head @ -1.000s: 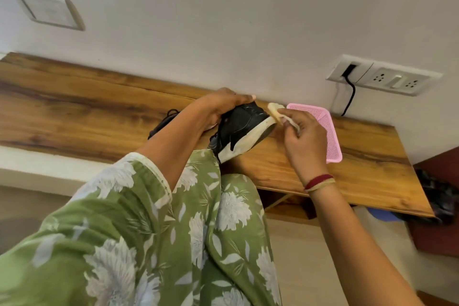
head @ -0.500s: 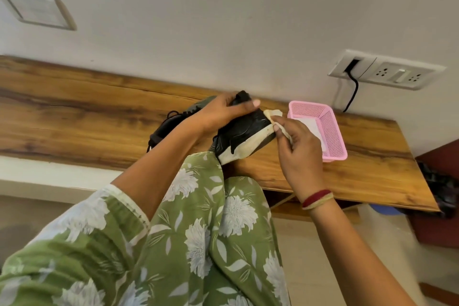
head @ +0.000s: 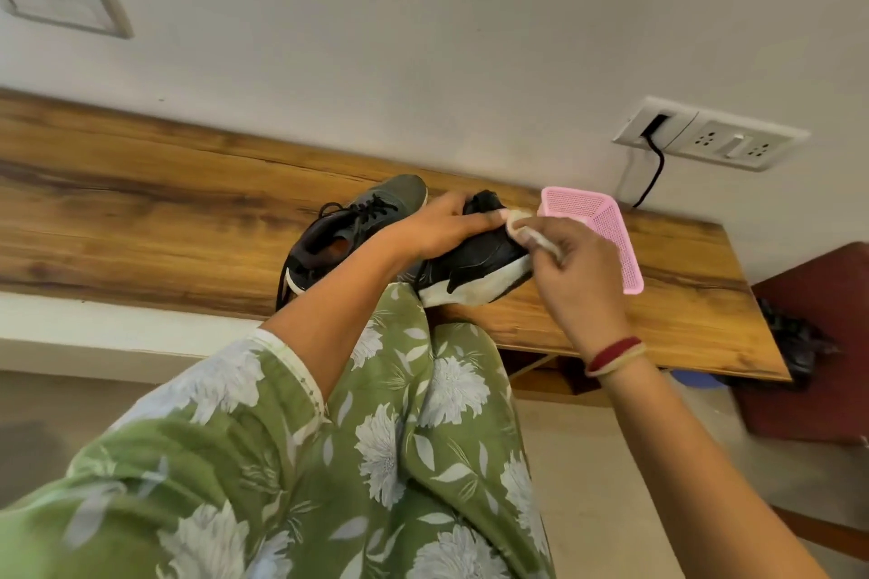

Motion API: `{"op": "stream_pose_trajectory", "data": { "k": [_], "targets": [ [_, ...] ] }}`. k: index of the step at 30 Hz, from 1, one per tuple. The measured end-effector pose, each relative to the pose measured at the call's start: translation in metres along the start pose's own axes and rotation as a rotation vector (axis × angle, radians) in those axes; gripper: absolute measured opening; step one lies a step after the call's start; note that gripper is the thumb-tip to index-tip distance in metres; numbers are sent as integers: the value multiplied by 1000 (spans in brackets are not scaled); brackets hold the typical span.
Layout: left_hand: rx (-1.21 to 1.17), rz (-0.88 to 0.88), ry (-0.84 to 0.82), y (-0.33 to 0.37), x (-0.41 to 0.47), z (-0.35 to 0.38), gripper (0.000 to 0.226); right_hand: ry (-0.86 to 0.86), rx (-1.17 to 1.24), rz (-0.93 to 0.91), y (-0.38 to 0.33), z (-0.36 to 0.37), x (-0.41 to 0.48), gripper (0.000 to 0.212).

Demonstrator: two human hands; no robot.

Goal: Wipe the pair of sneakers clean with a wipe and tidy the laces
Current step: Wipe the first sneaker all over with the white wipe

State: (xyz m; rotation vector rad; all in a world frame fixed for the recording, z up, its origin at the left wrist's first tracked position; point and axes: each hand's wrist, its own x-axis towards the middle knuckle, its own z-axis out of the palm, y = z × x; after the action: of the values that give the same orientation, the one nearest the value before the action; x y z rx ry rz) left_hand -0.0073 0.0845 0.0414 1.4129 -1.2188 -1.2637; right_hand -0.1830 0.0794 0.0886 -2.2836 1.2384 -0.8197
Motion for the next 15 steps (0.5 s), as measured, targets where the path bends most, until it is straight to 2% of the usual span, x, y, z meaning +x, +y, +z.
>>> {"op": "stream_pose_trajectory", "data": {
  "k": [3, 8, 11, 13, 15],
  "targets": [
    [-56, -4, 42, 2, 1, -2, 15, -133, 24, -75, -10, 6, -19, 23],
    [-37, -11, 37, 10, -5, -5, 15, 118, 210, 160, 7, 3, 1, 17],
    [-7, -15, -6, 8, -3, 0, 19, 102, 138, 109, 5, 6, -3, 17],
    [7, -22, -2, 3, -3, 3, 27, 187, 140, 139, 8, 1, -2, 17],
    [-32, 23, 41, 1, -6, 5, 17, 223, 132, 188, 11, -5, 2, 17]
  ]
}}
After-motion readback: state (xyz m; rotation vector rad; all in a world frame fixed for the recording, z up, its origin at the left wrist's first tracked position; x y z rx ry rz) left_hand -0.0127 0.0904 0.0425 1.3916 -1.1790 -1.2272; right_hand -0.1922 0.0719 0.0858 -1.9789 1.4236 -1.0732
